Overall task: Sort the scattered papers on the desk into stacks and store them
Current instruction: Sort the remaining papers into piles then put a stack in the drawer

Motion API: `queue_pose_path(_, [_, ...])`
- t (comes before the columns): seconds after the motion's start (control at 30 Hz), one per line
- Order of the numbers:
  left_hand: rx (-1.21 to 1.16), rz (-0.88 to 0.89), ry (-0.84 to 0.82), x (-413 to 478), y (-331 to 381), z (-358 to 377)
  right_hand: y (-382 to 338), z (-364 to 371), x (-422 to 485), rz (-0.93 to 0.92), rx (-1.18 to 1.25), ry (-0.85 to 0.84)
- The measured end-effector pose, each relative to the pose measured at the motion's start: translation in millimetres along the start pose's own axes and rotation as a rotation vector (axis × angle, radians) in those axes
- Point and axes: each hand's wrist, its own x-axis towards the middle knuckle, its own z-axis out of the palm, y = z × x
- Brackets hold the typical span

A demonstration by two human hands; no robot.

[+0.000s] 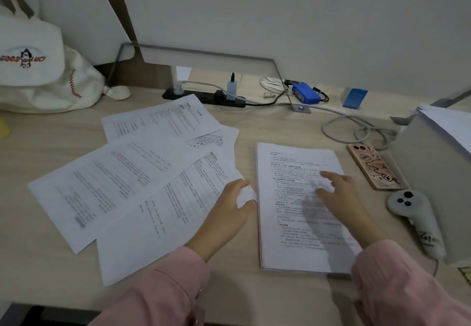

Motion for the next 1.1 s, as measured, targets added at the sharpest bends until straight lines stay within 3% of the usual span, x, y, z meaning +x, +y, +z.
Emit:
queue_pose_path(0.13, [0.322, 0.081, 0.161, -3, -29, -54, -49, 39, -3, -0.103, 0.052, -0.203])
queue_pose_path(0.27, [0.699, -0.119, 0.27, -13, -72, -119, -87, 82, -4, -0.142, 0.056, -0.376])
queue_pose_path(0.4, [0.937, -0.287, 0.309, -27, -98, -161, -101, 108, 6, -0.034, -0.093, -0.309])
queue_pose_path(0.5, [1.09, -0.226, 0.269, -27, -92, -170, -105, 116, 6, -0.043, -0.278, -0.259])
queue_pose_path(0.63, [1.266, -0.002, 0.276, -25, -86, -176, -107, 124, 5, -0.019, -0.293, -0.258])
queue_pose_path(0.7, [1.189, -0.064, 0.16, -25, -82, -179, -106, 125, 7, 0.016, -0.224, -0.277])
queue_pose_path(0.8, [1.152, -0.148, 0.116, -24, -88, -182, -104, 124, 5, 0.025, -0.157, -0.289])
queue_pose_path(1.0, [1.141, -0.128, 0.076, -13, -75, -177, -101, 123, 1, 0.004, -0.13, -0.278])
queue_pose_path(1.1, [1.248, -0.167, 0.069, -10, -76, -170, -100, 122, 1, -0.006, -0.123, -0.288])
